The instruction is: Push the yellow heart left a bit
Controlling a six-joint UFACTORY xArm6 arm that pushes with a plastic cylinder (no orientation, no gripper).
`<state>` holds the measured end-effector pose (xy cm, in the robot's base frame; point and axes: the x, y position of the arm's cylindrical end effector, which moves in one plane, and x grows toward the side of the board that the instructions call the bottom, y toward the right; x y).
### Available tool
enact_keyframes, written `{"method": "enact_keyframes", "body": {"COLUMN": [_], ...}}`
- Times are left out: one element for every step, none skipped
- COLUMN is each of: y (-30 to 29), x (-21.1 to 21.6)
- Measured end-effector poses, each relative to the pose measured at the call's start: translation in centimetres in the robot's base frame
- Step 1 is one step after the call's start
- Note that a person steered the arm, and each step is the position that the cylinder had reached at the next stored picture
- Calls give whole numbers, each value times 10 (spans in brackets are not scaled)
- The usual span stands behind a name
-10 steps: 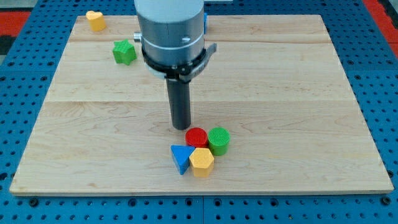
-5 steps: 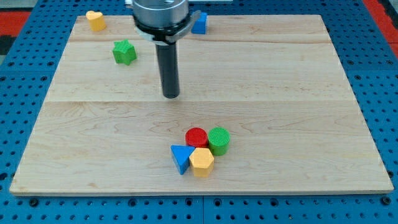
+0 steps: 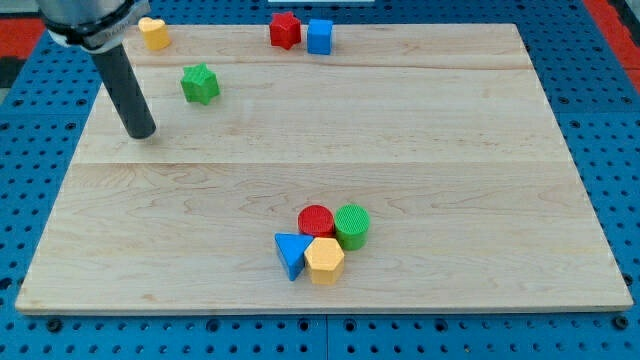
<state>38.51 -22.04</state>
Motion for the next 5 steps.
{"method": "enact_keyframes", "body": {"y": [-14,-26,-26,3,39], "x": [-24,-46,-69,-92,-110]}}
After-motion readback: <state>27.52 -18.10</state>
